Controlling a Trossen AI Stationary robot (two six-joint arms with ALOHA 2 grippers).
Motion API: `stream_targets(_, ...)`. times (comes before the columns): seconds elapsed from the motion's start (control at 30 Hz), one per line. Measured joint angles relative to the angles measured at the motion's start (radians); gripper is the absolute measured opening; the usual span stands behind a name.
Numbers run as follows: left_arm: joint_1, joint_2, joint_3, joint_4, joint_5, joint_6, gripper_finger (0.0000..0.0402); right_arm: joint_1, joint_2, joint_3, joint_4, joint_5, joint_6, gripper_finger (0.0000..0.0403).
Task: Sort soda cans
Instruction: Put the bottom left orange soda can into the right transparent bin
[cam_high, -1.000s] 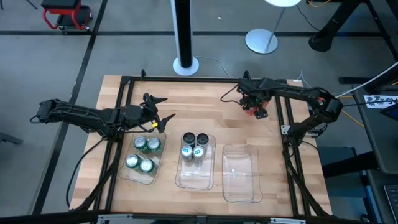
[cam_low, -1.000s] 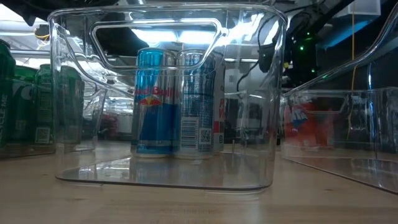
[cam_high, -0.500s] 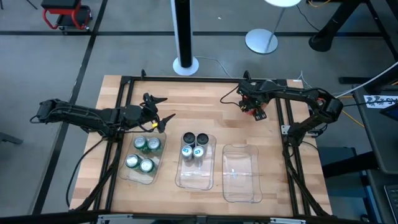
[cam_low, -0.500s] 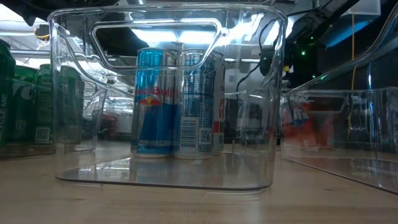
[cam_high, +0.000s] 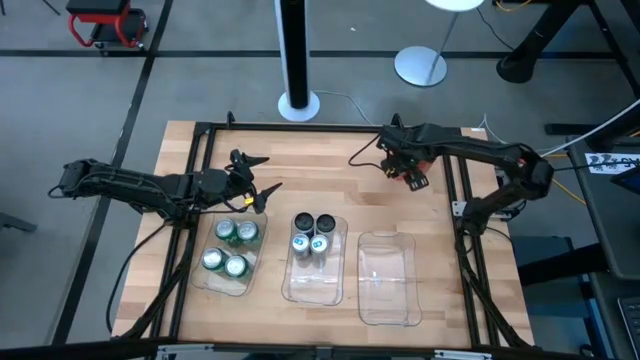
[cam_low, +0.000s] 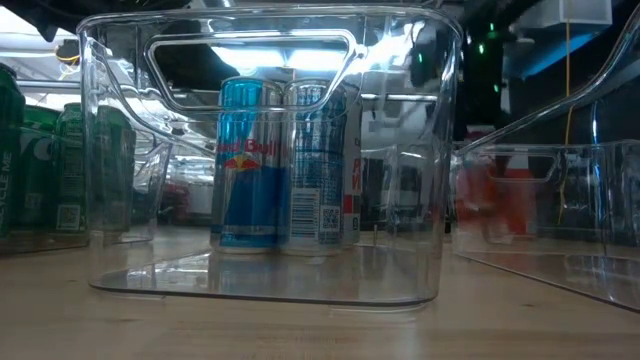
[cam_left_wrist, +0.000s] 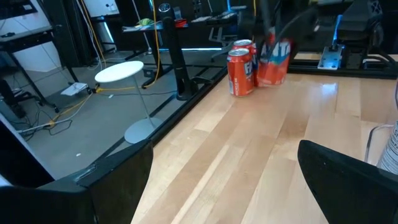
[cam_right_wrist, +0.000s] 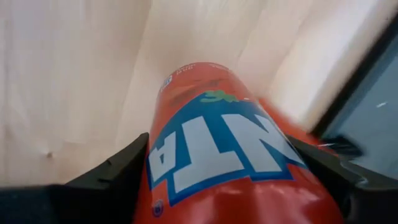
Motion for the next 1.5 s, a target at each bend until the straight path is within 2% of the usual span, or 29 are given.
stream_targets(0.3, 0.0, 0.0, 0.0, 0.0, 0.0, -0.002, 0.0388, 0.263, -0.016, 0.258, -0.229, 0.0, 0.135, 0.0297)
stream_targets(0.47, 0.0, 0.0, 0.0, 0.0, 0.0, -0.003, 0.0388, 0.42, -0.017, 0.356, -0.311, -0.023, 0.249, 0.0297)
stream_targets(0.7, 0.0, 0.0, 0.0, 0.0, 0.0, -0.004, 0.0388, 0.621, -0.017, 0.392, -0.315, -0.106, 0.418, 0.0297)
stream_targets(0.97, 0.0, 0.0, 0.0, 0.0, 0.0, -0.01, 0.0388, 0.819, -0.007, 0.392, -0.31, -0.131, 0.625, 0.0297)
stream_targets(1.17, 0.0, 0.0, 0.0, 0.0, 0.0, -0.009, 0.0388, 0.906, 0.048, 0.363, -0.302, -0.15, 0.694, 0.0297)
stream_targets(1.5, 0.0, 0.0, 0.0, -0.009, 0.0, -0.007, 0.0388, 0.906, 0.189, 0.299, -0.235, -0.191, 0.614, 0.0297)
